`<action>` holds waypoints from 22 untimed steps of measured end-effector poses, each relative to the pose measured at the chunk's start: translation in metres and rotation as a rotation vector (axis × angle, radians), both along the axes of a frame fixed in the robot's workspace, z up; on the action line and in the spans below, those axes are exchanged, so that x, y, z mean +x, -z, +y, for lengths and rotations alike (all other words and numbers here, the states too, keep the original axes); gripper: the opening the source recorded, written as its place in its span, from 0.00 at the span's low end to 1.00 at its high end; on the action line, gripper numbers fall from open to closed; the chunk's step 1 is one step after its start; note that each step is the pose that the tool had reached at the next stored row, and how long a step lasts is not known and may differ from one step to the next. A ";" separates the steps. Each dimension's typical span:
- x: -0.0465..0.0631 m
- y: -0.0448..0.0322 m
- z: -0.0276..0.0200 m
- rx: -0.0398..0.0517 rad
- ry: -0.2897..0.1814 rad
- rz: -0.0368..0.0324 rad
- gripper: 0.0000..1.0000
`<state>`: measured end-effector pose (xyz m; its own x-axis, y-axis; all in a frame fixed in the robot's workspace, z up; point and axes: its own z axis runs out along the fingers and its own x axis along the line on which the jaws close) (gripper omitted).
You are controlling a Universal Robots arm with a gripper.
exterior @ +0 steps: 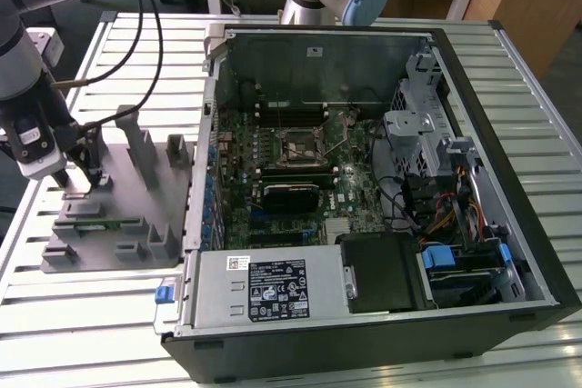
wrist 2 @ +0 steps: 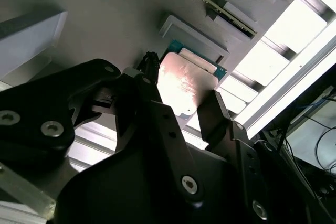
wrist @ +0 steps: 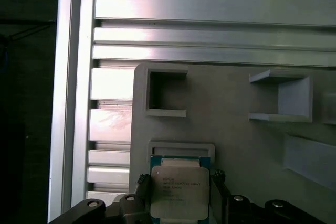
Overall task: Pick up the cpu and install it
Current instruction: 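Pick up the cpu and move it towards the insertion slot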
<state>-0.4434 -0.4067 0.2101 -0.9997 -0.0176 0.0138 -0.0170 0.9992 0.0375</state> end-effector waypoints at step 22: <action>0.000 -0.0036 0.0000 -0.0001 0.000 0.0002 0.54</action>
